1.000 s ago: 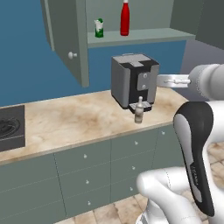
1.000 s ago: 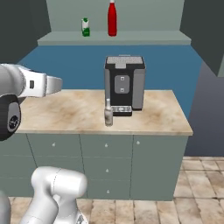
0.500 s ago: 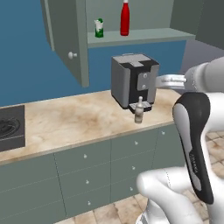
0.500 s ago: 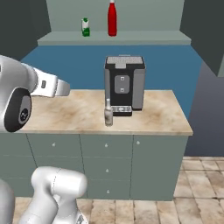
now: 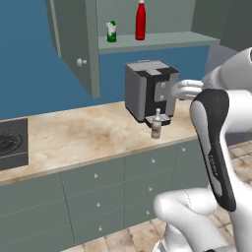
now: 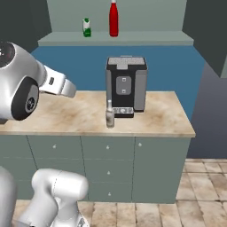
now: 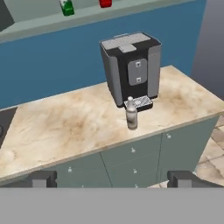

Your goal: Sort all alcoholic drinks to one cabinet, and non-alcoholic drinks to the other.

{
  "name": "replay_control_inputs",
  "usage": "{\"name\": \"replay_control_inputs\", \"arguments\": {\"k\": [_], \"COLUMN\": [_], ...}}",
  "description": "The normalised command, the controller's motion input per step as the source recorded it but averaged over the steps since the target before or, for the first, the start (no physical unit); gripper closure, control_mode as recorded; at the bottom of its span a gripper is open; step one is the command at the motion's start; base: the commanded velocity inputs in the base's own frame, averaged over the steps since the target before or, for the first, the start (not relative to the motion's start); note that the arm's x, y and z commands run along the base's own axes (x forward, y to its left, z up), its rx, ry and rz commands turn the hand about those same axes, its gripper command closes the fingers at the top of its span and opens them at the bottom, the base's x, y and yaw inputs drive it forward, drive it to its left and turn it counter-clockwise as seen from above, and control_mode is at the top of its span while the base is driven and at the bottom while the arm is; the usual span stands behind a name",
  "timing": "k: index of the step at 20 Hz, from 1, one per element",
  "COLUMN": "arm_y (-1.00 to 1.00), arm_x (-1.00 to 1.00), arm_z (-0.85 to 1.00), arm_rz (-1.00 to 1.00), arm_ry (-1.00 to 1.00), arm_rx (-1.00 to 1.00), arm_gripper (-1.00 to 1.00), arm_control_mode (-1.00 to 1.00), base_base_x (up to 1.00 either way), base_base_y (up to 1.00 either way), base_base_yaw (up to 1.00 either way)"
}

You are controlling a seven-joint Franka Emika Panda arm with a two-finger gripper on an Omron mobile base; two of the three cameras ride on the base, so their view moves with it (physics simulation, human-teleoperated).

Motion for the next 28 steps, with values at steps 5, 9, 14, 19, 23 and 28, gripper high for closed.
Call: {"name": "replay_control_inputs", "arguments": {"k": [5,9,14,19,23,28], "arm_y": [-0.12,-0.20,-0.06,-0.06,-0.13,-0.11], "arm_x": [0.17,0.07,0.12,0.12,0.06,0.11], "arm_z": [-0.28,-0.30,-0.36,-0.31,-0.23,-0.20], "arm_rz": [-0.04,-0.01,0.02,0.01,0.00,0.00], "arm_ry": [0.07,0.03,0.00,0.03,0.05,0.07], "arm_rx": [0.00,-0.02,-0.07,-0.07,-0.04,-0.02], "arm_gripper": [-1.00,-1.00,-1.00,-1.00,-1.00,-1.00], "arm_control_mode": [-1.00,-1.00,-1.00,-1.00,-1.00,-1.00], "base_base_x": [0.00,0.00,0.00,0.00,0.00,0.00], "base_base_y": [0.00,0.00,0.00,0.00,0.00,0.00], "base_base_yaw": [0.00,0.00,0.00,0.00,0.00,0.00]}}
